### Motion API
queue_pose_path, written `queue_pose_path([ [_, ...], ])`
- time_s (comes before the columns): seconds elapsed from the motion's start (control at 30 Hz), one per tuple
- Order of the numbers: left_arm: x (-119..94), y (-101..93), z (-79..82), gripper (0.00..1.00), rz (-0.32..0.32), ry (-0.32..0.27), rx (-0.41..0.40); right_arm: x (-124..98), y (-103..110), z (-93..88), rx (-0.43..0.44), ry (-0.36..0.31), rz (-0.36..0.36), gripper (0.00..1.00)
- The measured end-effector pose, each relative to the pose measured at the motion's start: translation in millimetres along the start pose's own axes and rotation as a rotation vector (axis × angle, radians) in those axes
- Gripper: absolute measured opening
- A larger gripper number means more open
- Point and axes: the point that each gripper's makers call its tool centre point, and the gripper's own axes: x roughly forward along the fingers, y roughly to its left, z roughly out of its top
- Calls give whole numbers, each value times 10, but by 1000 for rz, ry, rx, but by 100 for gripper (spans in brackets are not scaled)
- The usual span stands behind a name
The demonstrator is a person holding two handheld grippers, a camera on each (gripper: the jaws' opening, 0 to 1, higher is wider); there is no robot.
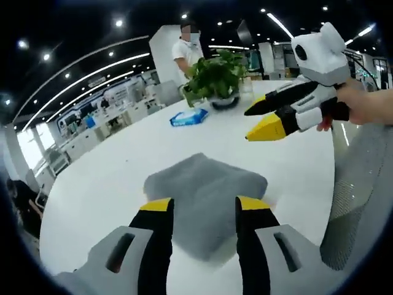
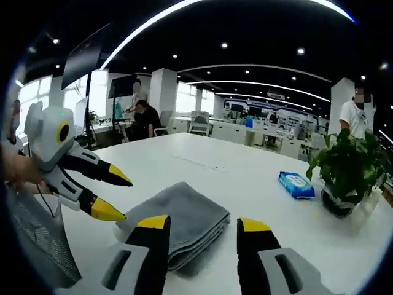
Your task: Open the folded towel by lifting each exposed corner and separating the folded layers until the towel lies flat within the target outline without major curled edges
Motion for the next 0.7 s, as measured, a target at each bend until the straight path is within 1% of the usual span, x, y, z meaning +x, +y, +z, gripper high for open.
queue_pose_path([
  [0.07, 22, -35, -56, 36, 5, 3, 1, -28, -3, 8, -4, -7, -1, 36],
  [0.1, 29, -53, -86, 36, 6, 6, -3, -30, -26, 21, -27, 1, -8, 34],
  [0.13, 33, -69, -109, 36, 8, 5, -7, -27, -78, 55, -50, -19, -29, 31],
  [0.2, 54, -135, -150, 36, -7, 7, -14, 9, -114, -13, -12, 3, -23, 30],
  [0.23, 77, -169, -169, 36, -20, 19, -10, 21, -101, -80, 40, 24, -13, 30],
  [0.27, 99, -195, -176, 36, -32, 24, 3, 29, -85, -114, 61, 36, -1, 30],
  [0.3, 121, -214, -177, 36, -39, 26, 20, 41, -84, -147, 67, 47, 1, 30],
  [0.37, 184, -266, -176, 36, -49, 33, 46, 63, -53, -166, 52, 53, 10, 30],
  [0.43, 240, -366, -161, 36, -81, 37, 54, 86, -9, -191, 58, 61, 28, 29],
  [0.53, 350, -499, -84, 36, -119, 33, 46, 120, 69, -237, 78, 78, 63, 30],
  [0.57, 374, -528, -70, 36, -127, 32, 52, 124, 74, -248, 82, 83, 65, 29],
  [0.63, 470, -620, -43, 36, -139, 31, 100, 128, 66, -286, 98, 96, 64, 29],
  [0.7, 533, -737, -44, 35, -163, 34, 126, 118, 61, -319, 137, 107, 69, 29],
])
